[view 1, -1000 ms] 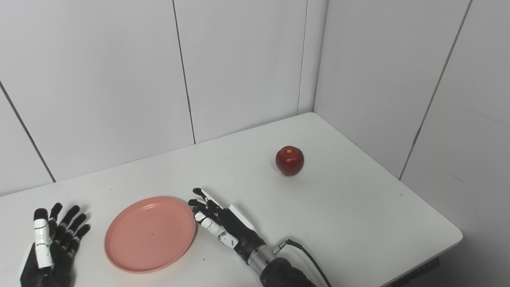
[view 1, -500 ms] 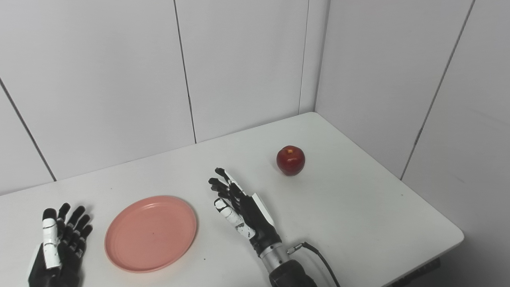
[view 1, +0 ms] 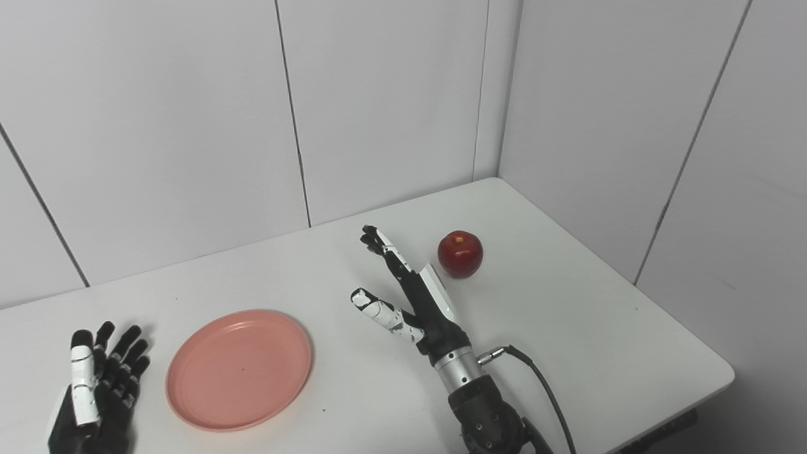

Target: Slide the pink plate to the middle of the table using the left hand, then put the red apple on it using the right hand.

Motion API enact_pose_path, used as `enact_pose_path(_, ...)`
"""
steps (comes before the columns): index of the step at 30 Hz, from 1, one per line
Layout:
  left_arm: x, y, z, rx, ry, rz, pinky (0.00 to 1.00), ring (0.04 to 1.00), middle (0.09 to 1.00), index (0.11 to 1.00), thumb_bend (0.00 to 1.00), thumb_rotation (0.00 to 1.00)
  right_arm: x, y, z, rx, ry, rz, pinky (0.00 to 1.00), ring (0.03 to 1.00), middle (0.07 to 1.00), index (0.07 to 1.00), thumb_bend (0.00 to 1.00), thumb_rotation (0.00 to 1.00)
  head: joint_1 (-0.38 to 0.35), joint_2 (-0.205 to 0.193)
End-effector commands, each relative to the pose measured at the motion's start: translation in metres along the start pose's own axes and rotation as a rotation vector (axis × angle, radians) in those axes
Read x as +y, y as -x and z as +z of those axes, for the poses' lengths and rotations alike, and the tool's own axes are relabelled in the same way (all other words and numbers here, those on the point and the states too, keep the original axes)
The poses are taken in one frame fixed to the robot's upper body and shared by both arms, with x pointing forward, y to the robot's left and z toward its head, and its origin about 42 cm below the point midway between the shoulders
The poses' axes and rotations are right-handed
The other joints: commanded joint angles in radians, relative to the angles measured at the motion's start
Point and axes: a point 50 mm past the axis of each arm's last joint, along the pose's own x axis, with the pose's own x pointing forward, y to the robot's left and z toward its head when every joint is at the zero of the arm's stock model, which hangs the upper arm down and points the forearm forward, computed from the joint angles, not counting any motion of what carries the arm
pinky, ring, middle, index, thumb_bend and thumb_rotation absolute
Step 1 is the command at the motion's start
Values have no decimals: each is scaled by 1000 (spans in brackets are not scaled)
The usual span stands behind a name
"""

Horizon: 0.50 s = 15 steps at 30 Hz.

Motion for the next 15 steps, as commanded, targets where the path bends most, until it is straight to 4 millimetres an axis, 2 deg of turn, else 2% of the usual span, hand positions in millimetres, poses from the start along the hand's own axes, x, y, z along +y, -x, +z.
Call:
enact_pose_path(1,-3,3,-27,114,17,2,962,935,924,1000,586,1000,-19,-25,20,-111,93,-57,878,891,903,929,860,934,0,0)
enact_pose_path(7,-4,3,-29,103,24,4,950,928,911,1000,573,1000,-38,-43,25,-179,241,-82,776,824,844,823,908,861,9,-3)
enact_pose_path(15,-4,4,-28,104,21,6,957,929,909,1000,581,1000,-61,-68,28,-232,417,-88,710,797,825,809,933,817,8,-2)
